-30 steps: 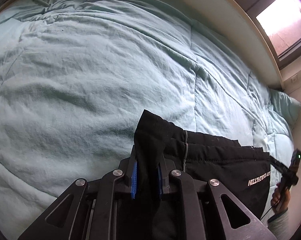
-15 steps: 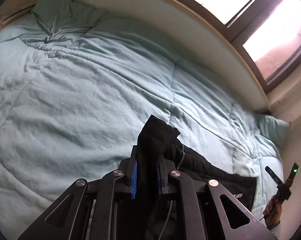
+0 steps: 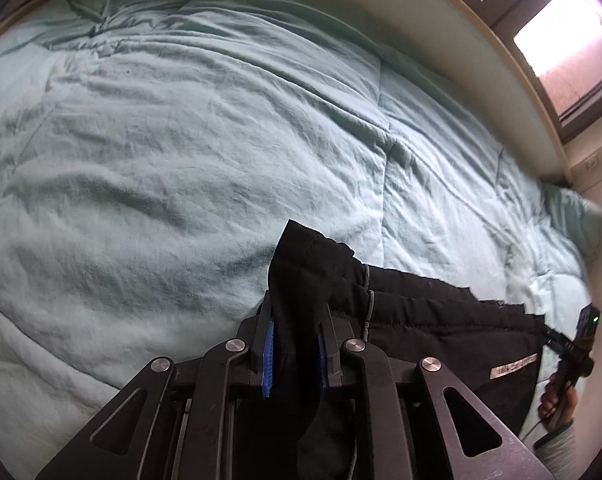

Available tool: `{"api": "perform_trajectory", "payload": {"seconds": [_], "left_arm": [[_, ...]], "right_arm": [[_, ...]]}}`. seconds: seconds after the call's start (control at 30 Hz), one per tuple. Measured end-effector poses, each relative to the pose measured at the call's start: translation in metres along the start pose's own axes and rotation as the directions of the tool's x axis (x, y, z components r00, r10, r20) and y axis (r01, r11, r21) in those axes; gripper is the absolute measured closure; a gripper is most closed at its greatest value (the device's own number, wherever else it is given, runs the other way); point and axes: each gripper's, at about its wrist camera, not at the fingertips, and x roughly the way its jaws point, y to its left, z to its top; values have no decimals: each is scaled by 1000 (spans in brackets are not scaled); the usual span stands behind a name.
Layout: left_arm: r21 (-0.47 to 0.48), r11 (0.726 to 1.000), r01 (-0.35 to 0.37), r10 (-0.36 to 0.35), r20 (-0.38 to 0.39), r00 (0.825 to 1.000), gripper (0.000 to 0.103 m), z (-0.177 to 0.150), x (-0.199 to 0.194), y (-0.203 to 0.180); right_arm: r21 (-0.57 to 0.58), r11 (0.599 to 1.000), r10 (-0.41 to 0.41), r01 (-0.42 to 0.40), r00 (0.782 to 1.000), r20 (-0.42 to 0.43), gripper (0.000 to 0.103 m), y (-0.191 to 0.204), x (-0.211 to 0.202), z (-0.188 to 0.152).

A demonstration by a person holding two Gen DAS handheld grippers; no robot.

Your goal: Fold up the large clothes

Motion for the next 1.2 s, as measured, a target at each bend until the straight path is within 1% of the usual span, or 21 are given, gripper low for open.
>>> {"api": "perform_trajectory", "payload": {"seconds": [0.03, 0.07, 0.1, 0.13, 0.2, 0.3, 0.37, 0.43, 0.47, 0.53, 0.57, 0.6, 0.63, 0.7, 0.77, 0.8, 0.83, 0.9, 0.97, 1.1, 1.2], "left_arm": [[11, 1000, -17, 17, 6, 1000, 85, -1, 0, -2], [18, 999, -28, 28, 15, 1000, 86, -2, -2, -3], [23, 999, -36, 35, 35, 999, 87, -3, -7, -7], [24, 999, -38, 37, 47, 998, 88, -3, -11, -8], [13, 1000, -23, 22, 107, 994, 88, 1, -32, -15], [0, 999, 40, -39, 184, 982, 88, 10, -61, -23], [14, 1000, -5, 2, 211, 978, 88, 16, -64, -29], [2, 999, -46, 45, 165, 985, 88, 17, -44, -22], [-19, 998, -54, 56, 125, 991, 88, 16, -30, -15], [-62, 995, -79, 79, 11, 997, 84, 5, 10, 8], [-88, 995, -49, 46, -41, 998, 84, -4, 31, 21], [-104, 994, -27, 22, -47, 999, 77, -8, 37, 28], [-122, 992, -9, 4, -39, 999, 63, -9, 37, 35], [-183, 983, 16, -20, -20, 1000, 45, -6, 28, 51], [-233, 969, 88, -86, 17, 996, 44, -3, 11, 68], [-239, 966, 97, -93, 25, 995, 44, -3, 3, 72], [-234, 970, 71, -64, 35, 997, 44, -3, -10, 76], [-189, 982, 12, 0, 59, 998, 45, -7, -33, 78], [-133, 991, -13, 22, 70, 997, 46, -21, -60, 73], [12, 1000, -1, 0, 67, 998, 46, -71, -102, 32], [166, 986, 29, -36, 35, 999, 46, -123, -120, -24]], "right_arm": [[-12, 999, 36, -36, 999, -17, 80, 3, 5, -2], [-27, 999, 39, -40, 998, -39, 87, 8, 9, -4], [-73, 997, -5, 2, 999, -41, 88, 19, 8, -8], [-172, 979, -108, 109, 994, 11, 90, 38, -1, -14], [-219, 952, -196, 215, 975, 102, 92, 55, -25, -17], [-207, 935, -240, 288, 944, 226, 93, 67, -65, -3], [-224, 903, -296, 366, 910, 290, 94, 80, -72, 13], [-220, 881, -349, 420, 888, 299, 96, 82, -60, 25], [-214, 890, -346, 402, 903, 256, 97, 78, -44, 31], [-191, 931, -286, 311, 947, 146, 97, 68, -12, 34], [-186, 942, -269, 280, 959, 86, 97, 65, 7, 30], [-184, 943, -270, 276, 961, 57, 97, 63, 18, 25], [-180, 950, -256, 256, 966, 20, 95, 61, 29, 19], [-151, 964, -220, 217, 976, -4, 93, 58, 31, 9], [-125, 970, -208, 207, 978, 5, 79, 55, 19, 8], [-115, 971, -211, 211, 977, 11, 59, 54, 10, 9], [-92, 972, -217, 218, 976, 21, 47, 52, -4, 8], [-58, 983, -174, 176, 984, 37, 41, 54, -30, 2], [-35, 994, -102, 104, 993, 62, 40, 64, -58, -17], [-77, 995, -62, 66, 996, 59, 39, 102, -91, -67], [-120, 992, -46, 46, 999, 4, 37, 142, -91, -116]]}}
